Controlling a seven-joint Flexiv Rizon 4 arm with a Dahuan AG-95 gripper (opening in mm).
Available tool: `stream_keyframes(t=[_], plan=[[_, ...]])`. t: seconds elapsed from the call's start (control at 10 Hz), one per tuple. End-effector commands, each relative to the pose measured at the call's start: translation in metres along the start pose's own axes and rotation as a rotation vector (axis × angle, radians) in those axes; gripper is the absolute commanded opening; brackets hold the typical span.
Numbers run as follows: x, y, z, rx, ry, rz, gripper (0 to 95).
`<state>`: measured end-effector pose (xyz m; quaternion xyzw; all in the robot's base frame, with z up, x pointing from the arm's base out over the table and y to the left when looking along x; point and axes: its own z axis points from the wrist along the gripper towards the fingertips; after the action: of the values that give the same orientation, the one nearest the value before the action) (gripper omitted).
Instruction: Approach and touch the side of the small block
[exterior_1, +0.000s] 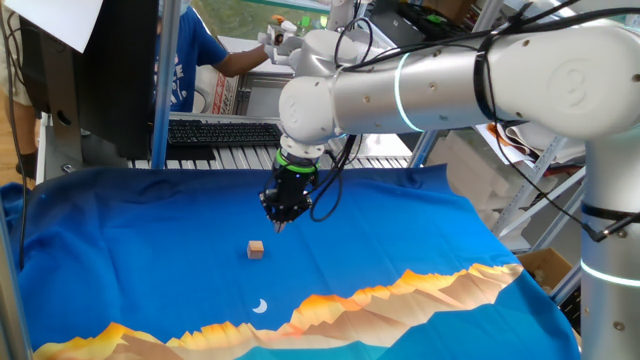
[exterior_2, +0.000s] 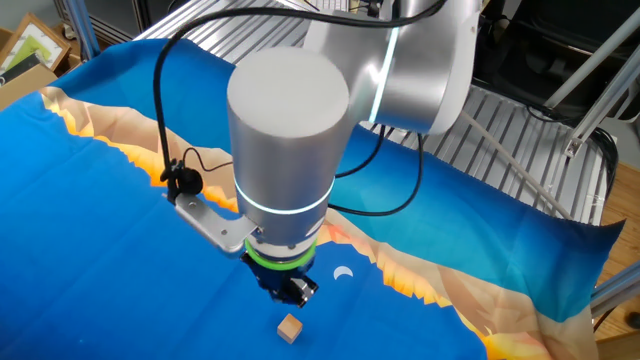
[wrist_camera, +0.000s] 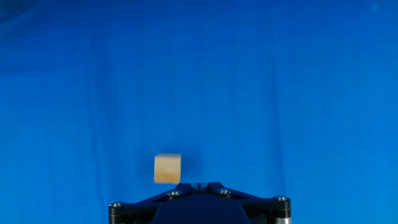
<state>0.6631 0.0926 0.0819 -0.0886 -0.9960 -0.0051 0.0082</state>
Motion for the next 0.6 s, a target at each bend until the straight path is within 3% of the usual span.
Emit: stream_keyframes(t=[0.1,0.6], plan=[[-0.003,0.008,0.004,-0.018,0.012,0.053,0.0],[-0.010,0.036,-0.003,-0.002,0.034,0.141,0.0]])
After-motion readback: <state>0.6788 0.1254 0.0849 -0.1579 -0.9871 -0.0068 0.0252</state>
